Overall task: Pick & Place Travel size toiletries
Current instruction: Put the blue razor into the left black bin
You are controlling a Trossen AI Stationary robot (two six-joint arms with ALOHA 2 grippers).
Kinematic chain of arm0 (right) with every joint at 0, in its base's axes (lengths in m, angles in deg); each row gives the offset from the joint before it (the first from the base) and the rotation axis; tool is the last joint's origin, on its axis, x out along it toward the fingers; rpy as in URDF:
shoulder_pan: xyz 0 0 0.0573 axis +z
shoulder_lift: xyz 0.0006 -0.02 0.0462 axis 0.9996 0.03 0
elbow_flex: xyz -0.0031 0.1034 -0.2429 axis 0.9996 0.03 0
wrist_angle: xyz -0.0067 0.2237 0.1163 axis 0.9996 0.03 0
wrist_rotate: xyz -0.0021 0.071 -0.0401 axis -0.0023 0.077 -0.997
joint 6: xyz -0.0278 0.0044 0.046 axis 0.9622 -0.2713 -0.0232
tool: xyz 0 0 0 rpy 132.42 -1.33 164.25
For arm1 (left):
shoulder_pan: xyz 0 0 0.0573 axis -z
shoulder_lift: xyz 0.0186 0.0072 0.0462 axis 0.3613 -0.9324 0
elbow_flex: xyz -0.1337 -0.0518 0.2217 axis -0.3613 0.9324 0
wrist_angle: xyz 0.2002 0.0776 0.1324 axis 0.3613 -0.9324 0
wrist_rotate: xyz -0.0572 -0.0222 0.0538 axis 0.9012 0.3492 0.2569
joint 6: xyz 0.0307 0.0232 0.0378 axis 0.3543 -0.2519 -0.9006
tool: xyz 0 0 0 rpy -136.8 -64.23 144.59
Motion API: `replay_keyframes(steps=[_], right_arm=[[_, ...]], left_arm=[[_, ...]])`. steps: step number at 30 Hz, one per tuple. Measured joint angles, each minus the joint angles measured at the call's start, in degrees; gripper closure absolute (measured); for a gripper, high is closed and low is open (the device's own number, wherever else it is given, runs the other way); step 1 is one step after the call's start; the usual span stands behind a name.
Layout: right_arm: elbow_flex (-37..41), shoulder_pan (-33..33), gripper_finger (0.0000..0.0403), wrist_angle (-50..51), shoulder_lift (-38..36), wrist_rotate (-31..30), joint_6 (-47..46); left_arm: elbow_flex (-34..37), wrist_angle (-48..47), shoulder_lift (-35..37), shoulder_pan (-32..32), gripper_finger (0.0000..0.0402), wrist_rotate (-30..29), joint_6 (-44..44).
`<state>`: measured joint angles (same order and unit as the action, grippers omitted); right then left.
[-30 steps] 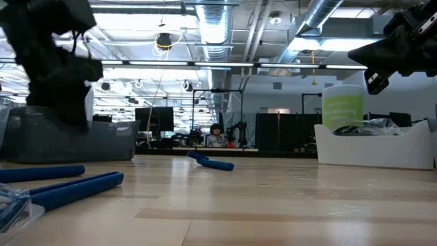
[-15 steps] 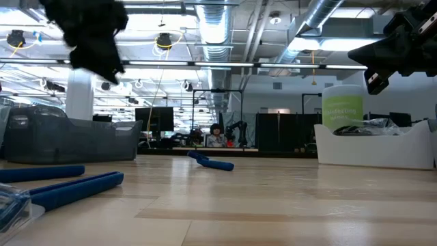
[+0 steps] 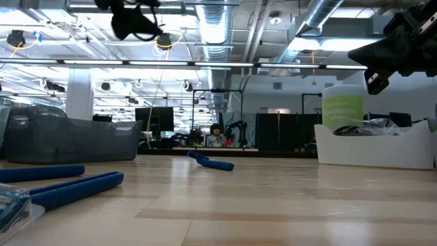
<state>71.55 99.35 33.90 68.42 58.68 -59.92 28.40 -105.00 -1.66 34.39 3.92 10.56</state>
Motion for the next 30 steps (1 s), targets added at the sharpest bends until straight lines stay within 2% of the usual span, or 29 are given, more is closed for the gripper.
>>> replay_keyframes(steps=[14,20,30], right_arm=[[0.0,0.0,0.0403,0.01,-0.02,0.01,-0.01],[0.0,0.02,0.0403,0.02,0.0,0.01,0.0],[0.0,0.07,0.0403,0.01,0.0,0.0,-0.01]], left_arm=[[0.02,15.34,-11.54,-0.09,0.0119,9.82,-5.84],[0.02,16.65,-16.55,-0.98,0.0119,13.73,-6.4],[0.04,20.16,-21.6,-3.08,0.0119,20.64,-12.99]])
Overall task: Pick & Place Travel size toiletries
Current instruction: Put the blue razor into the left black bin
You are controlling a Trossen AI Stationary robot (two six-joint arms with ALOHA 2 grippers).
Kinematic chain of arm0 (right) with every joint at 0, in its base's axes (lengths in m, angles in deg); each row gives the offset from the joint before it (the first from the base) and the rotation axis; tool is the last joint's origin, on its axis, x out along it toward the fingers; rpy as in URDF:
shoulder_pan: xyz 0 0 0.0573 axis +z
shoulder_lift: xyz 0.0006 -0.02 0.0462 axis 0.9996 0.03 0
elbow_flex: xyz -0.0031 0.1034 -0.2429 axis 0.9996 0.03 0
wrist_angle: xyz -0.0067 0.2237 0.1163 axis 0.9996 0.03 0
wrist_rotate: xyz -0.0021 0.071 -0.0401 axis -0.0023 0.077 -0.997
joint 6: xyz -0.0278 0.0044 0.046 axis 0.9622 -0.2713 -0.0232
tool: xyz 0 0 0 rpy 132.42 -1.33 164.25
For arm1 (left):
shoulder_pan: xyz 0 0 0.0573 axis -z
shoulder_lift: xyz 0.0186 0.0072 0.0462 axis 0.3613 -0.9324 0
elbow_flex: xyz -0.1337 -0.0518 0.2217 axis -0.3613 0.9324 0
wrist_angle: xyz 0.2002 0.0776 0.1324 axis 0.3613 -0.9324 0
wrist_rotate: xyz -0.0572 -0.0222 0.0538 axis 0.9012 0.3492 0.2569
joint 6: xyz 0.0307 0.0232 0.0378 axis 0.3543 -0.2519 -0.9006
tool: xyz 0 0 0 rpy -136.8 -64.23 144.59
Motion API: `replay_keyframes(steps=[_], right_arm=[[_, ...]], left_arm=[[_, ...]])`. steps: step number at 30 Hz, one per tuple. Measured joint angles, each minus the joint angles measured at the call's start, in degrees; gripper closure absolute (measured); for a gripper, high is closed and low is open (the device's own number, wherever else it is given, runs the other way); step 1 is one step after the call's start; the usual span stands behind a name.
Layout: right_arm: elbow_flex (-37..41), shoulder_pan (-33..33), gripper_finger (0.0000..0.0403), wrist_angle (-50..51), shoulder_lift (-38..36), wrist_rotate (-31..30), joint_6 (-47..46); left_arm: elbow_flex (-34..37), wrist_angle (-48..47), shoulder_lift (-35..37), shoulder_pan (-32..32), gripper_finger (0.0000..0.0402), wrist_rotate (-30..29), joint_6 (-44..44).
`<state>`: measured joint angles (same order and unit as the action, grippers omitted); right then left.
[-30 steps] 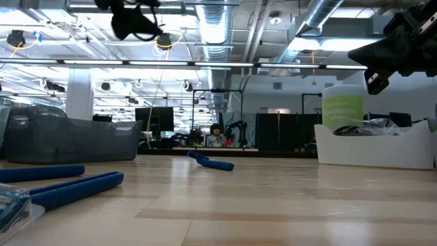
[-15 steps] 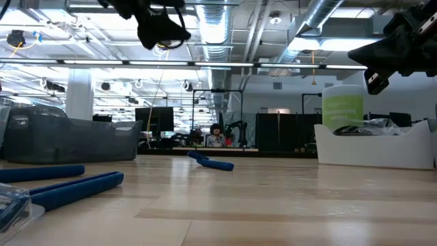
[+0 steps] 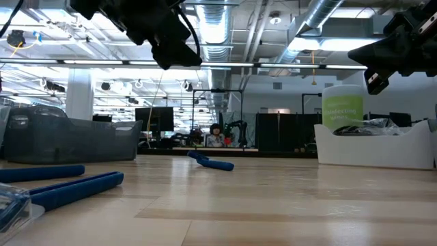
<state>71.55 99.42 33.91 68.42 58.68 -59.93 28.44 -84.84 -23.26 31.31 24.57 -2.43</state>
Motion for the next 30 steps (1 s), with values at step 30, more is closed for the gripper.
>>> replay_keyframes(steps=[30], right_arm=[[0.0,-0.02,0.0403,0.01,-0.08,0.01,0.0]], left_arm=[[-4.38,14.38,-24.01,-6.92,0.0119,13.4,-17.95]])
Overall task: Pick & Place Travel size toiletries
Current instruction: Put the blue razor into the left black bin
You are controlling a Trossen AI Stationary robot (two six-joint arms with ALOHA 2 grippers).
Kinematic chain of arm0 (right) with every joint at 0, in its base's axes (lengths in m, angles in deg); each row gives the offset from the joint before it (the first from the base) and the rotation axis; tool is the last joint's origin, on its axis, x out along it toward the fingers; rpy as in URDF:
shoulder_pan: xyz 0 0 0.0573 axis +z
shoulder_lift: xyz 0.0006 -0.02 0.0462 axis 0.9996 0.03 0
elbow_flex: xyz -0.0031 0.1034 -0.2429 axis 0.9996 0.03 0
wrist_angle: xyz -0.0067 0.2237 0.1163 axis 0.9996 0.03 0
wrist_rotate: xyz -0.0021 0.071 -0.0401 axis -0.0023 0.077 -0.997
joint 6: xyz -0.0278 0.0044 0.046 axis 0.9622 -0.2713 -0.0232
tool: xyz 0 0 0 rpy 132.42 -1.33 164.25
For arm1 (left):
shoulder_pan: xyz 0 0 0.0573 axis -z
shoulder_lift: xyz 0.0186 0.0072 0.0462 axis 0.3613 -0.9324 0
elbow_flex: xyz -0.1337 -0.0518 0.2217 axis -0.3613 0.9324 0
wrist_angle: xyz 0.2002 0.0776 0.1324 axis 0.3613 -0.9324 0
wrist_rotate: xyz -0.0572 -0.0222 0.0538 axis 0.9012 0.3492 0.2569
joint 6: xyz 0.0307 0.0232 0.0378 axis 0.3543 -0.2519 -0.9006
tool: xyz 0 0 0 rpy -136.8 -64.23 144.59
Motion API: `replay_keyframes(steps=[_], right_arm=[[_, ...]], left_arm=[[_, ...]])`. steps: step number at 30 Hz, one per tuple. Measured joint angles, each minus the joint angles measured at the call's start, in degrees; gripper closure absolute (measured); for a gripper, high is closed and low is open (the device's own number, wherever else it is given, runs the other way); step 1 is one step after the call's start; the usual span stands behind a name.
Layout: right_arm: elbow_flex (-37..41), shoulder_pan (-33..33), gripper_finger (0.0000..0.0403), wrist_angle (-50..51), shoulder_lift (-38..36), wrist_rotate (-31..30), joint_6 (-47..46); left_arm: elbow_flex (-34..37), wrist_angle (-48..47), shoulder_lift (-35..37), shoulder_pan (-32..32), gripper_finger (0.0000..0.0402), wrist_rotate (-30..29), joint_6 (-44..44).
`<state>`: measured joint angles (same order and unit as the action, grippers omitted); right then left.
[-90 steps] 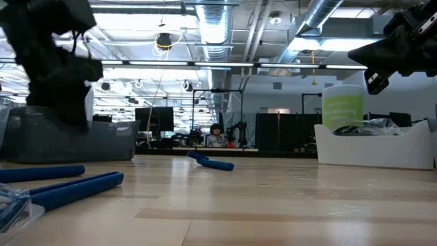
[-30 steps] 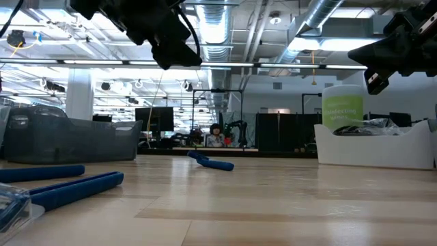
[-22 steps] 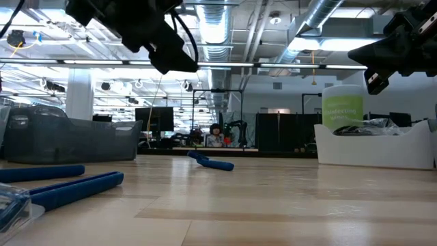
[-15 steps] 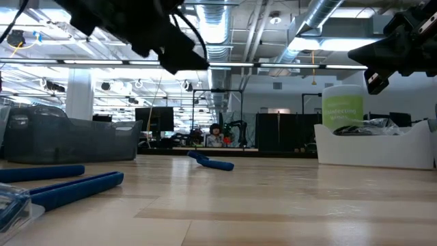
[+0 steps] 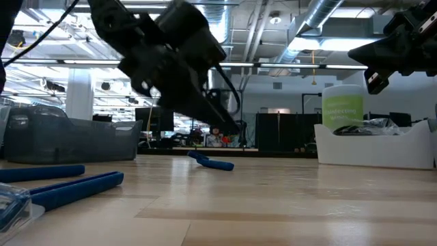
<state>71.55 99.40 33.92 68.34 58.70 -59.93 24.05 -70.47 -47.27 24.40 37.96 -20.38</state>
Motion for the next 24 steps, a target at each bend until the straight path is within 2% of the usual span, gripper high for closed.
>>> replay_keyframes(steps=[9,12,18,24], right_arm=[[0.0,-0.04,0.0403,-0.05,0.03,0.05,0.01],[-0.02,-0.04,0.0403,-0.06,0.02,0.22,0.0],[-0.02,-0.04,0.0403,0.09,0.04,0.25,0.0],[-0.02,-0.04,0.0403,0.09,0.04,0.25,0.01]], left_arm=[[0.26,-1.51,-5.52,-1.11,0.012,0.07,-4.9],[0.05,-0.9,-7.08,-1.08,0.013,0.19,-5.13],[-0.16,-0.2,-8.65,-1.12,0.0189,-0.27,-4.93],[-0.12,-0.72,-8.54,-1.11,0.0279,-3.29,-4.62]])
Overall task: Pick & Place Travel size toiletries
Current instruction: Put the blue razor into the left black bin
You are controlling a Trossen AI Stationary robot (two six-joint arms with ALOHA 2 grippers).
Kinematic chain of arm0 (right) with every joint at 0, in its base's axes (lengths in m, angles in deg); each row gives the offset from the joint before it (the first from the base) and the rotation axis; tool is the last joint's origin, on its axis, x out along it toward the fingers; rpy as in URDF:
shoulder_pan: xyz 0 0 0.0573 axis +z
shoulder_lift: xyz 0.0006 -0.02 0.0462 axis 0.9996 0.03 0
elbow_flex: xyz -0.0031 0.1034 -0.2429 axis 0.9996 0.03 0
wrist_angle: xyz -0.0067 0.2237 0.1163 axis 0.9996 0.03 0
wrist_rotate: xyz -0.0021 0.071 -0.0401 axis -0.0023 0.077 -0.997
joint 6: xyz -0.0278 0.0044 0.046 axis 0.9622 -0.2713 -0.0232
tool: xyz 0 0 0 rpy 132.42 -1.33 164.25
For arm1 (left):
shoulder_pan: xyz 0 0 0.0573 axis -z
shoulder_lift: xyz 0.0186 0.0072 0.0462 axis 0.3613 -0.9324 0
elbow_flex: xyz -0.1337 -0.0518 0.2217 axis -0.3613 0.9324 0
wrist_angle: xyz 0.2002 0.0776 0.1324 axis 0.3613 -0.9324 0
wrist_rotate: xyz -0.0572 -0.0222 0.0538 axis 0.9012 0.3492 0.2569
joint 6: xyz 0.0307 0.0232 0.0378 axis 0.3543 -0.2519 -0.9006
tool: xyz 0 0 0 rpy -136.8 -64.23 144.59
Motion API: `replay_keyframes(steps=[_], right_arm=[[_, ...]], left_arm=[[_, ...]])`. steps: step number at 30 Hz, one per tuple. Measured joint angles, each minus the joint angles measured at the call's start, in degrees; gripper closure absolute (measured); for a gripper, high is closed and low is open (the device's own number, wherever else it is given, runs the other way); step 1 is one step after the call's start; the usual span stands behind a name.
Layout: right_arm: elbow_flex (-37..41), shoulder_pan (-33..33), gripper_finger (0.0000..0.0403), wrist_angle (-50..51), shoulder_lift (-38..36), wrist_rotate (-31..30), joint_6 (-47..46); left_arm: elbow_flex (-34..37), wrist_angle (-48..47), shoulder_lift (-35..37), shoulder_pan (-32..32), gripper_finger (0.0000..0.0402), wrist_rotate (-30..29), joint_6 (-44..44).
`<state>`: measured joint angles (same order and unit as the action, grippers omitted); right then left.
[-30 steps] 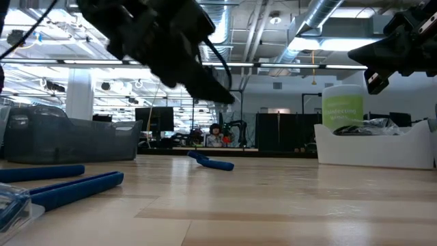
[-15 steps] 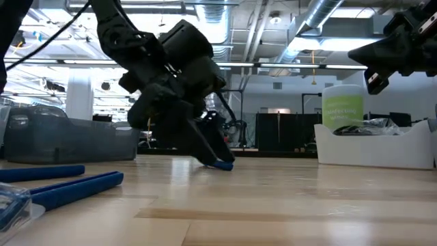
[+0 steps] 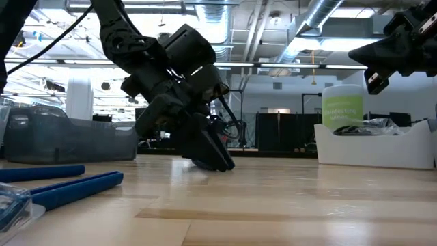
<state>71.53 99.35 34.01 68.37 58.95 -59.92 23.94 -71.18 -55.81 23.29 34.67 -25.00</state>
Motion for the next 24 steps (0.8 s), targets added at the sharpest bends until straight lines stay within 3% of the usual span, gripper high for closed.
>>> replay_keyframes(steps=[5,8,15,21,24], right_arm=[[0.0,0.0,0.0403,0.0,0.0,0.0,0.0],[0.0,0.02,0.0403,0.02,0.0,0.0,-0.02],[0.0,0.06,0.0403,0.02,0.0,-0.02,-0.02],[0.0,0.07,0.0403,0.02,0.02,-0.02,0.0],[0.0,0.05,0.0403,0.02,0.02,-0.02,0.0]], left_arm=[[0.05,-0.22,0.0,0.06,0.0363,-0.39,0.0],[0.17,-0.19,0.0,0.07,0.0394,-0.53,0.04],[0.21,-0.73,1.18,0.09,0.0401,-1.22,0.17],[0.51,-2.4,7.18,0.21,0.0401,-6.05,0.42],[0.31,-4.99,11.86,0.75,0.0401,-11.51,2.66]])
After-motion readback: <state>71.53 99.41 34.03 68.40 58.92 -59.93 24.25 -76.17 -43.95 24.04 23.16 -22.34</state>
